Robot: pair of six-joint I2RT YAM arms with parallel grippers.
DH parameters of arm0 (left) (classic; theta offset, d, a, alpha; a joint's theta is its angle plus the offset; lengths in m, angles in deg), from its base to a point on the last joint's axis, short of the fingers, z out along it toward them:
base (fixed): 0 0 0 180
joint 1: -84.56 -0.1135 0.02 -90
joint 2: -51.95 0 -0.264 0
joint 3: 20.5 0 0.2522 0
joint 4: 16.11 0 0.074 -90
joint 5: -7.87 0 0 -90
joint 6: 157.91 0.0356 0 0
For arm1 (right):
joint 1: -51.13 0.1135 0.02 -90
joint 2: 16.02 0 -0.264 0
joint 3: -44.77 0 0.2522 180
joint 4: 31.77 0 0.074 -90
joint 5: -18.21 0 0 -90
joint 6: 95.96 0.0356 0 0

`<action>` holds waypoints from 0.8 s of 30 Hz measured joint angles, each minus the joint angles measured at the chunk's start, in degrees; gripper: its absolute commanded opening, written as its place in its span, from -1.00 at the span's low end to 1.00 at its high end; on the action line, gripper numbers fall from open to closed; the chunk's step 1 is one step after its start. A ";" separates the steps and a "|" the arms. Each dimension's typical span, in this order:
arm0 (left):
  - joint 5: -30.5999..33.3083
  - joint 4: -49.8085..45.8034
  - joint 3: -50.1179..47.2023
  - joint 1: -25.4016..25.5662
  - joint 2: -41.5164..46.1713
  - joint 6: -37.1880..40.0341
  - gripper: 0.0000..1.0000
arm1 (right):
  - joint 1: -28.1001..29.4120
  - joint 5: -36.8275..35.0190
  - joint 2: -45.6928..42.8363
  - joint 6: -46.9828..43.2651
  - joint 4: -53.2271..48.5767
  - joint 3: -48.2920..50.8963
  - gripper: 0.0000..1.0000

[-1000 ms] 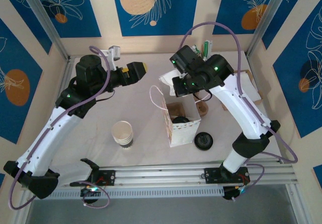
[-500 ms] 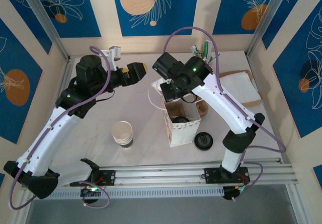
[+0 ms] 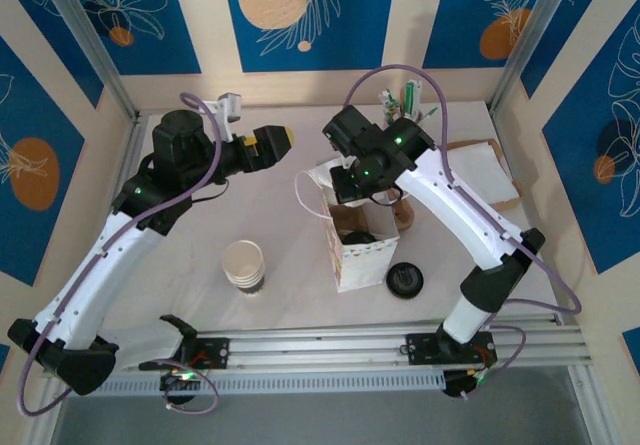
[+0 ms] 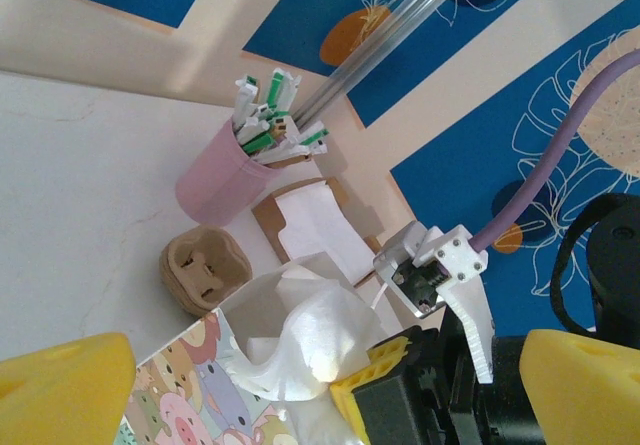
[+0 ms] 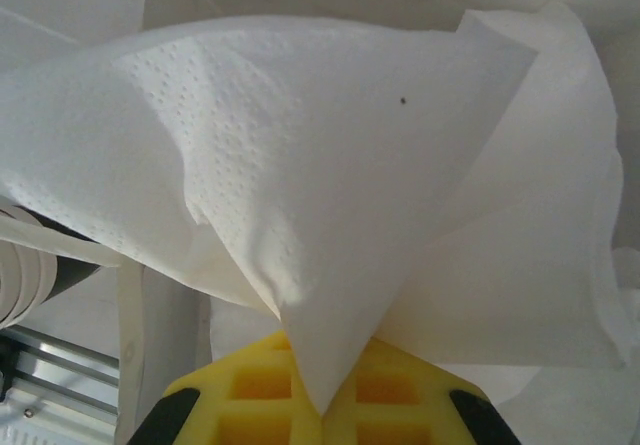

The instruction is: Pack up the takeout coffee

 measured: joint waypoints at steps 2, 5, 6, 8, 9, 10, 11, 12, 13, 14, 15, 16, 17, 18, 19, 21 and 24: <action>-0.15 0.07 -0.13 0.00 0.00 0.00 0.97 | -0.46 0.39 -0.33 0.00 0.70 0.59 -1.00; -0.20 0.09 -0.31 0.00 -0.09 0.00 0.97 | -1.16 1.05 -0.44 0.02 1.42 1.42 -1.00; -0.20 0.07 -0.31 0.00 -0.17 0.00 0.97 | -1.46 1.22 -0.46 0.02 1.60 1.90 -1.00; -0.22 0.09 -0.31 0.00 -0.28 0.00 0.97 | -2.05 1.55 -0.46 0.02 2.08 3.02 -1.00; -0.22 0.07 -0.33 0.00 -0.33 0.00 0.97 | -2.34 1.66 -0.46 0.02 2.34 3.69 -1.00; -0.22 0.07 -0.33 0.00 -0.35 0.00 0.97 | -2.54 1.73 -0.46 0.02 2.47 4.26 -1.00; -0.20 0.09 -0.37 0.00 -0.35 0.00 0.97 | -2.56 1.84 -0.46 0.02 2.49 4.59 -1.00; -0.20 0.09 -0.44 0.00 -0.33 0.00 0.97 | -2.69 1.86 -0.44 0.02 2.60 4.96 -1.00; -0.20 0.09 -0.55 0.00 -0.33 0.00 0.97 | -2.73 1.90 -0.44 0.02 2.64 5.22 -1.00; -0.20 0.09 -0.70 0.00 -0.33 0.00 0.97 | -2.82 2.01 -0.44 0.02 2.69 5.40 -1.00; -0.20 0.09 -0.90 0.00 -0.33 0.00 0.98 | -2.82 2.08 -0.44 0.02 2.69 5.49 -1.00; -0.20 0.07 -1.05 0.00 -0.33 0.00 0.98 | -2.82 2.10 -0.44 0.02 2.71 5.49 -1.00; -0.20 0.07 -1.18 0.00 -0.33 0.00 0.98 | -2.82 2.10 -0.44 0.02 2.75 5.55 -1.00; -0.17 0.04 -1.29 -0.02 -0.33 0.00 0.98 | -2.82 2.10 -0.44 0.02 2.73 5.64 -1.00; -0.17 0.07 -1.36 -0.02 -0.33 0.00 0.98 | -2.82 2.12 -0.44 0.02 2.86 5.86 -1.00; -0.20 0.07 -1.46 -0.07 -0.33 0.00 0.98 | -2.82 2.12 -0.28 0.00 3.04 6.40 -1.00; -0.20 0.04 -1.62 -0.11 -0.33 0.00 0.98 | -2.80 2.25 0.28 0.02 3.43 7.26 -1.00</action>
